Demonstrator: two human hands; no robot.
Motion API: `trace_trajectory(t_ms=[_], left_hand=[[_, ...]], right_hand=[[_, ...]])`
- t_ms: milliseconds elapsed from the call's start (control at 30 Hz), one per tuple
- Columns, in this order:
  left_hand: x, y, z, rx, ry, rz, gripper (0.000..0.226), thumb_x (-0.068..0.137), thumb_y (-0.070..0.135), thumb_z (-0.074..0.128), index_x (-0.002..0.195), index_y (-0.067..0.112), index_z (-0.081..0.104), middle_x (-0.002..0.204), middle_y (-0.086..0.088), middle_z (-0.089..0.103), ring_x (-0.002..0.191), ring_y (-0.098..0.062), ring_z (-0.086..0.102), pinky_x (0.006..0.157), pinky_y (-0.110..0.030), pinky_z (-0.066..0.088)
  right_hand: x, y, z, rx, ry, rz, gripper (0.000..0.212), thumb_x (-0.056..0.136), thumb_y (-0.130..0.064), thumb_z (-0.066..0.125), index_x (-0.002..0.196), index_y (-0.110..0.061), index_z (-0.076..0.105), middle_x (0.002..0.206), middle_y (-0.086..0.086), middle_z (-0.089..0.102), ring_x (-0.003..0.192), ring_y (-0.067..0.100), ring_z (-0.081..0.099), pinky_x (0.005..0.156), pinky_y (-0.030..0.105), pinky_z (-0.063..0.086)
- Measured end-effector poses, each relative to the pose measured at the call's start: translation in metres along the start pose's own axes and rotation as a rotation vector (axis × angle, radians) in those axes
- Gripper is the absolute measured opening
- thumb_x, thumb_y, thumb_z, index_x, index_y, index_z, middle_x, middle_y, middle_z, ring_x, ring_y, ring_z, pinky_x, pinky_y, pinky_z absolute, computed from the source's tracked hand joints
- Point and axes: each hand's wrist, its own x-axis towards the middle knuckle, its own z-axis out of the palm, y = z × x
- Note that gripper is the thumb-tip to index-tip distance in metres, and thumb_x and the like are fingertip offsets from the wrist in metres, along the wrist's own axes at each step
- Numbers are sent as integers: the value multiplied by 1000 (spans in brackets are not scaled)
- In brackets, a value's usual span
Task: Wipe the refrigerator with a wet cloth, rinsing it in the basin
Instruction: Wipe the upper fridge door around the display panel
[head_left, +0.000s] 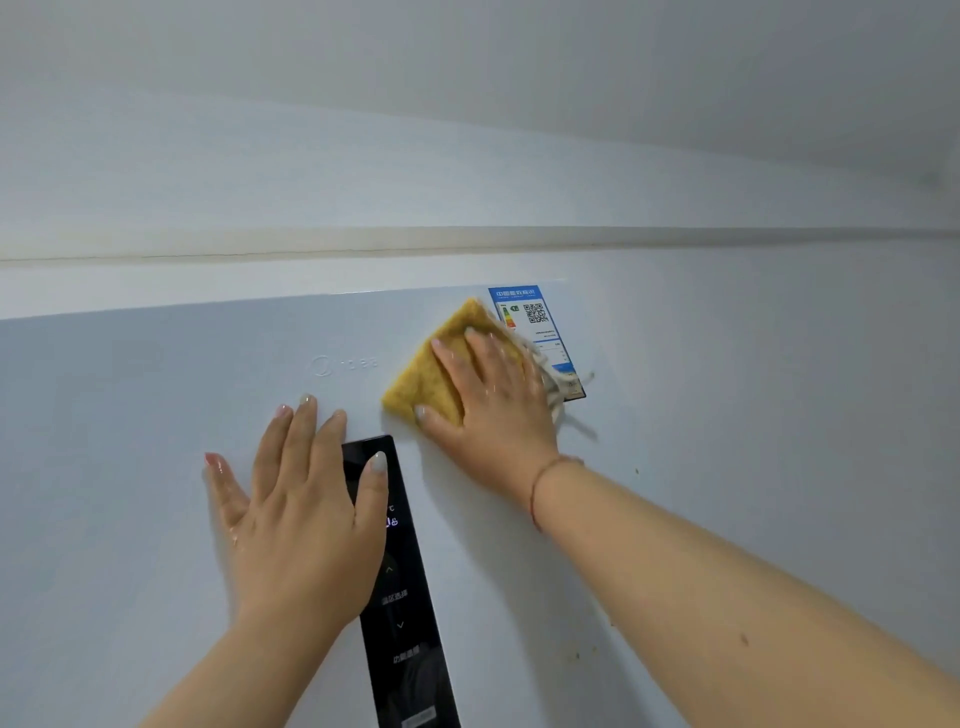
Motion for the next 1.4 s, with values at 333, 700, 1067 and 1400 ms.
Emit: trace_trajectory(t_ms=[333,700,1067,1400], left_hand=[[2,-1,-3,-21,-6,3,51,98,44,32,145,24,38,160,5,19,148,-7,1,117,-45,-15],[-25,23,-18,-275,-49,72,50,88,33,42,134,15,50,138,-4,51,131,-24,39,110,-41,30],[-43,42,-9,-341,-159,35,45,91,22,54,136,16,50,121,-4,61,117,-27,50,108,-44,35],[-49,12,-16,-282,-113,62,42,89,25,47,129,11,55,122,-8,61,121,-28,46,104,-41,35]], right_hand=[[20,83,-18,1,-102,220,67,92,-66,23,150,-41,-1,161,-4,-4,147,15,-7,118,43,-7],[-190,33,29,-12,-85,207,72,89,-70,9,151,-37,-4,161,1,0,146,17,-10,116,44,-10],[-97,96,-1,34,-73,297,70,90,-67,29,150,-41,2,160,-4,1,147,16,-4,116,43,-6],[-173,8,29,49,-45,393,77,83,-69,14,151,-37,-3,161,2,-4,146,18,-11,116,48,-11]])
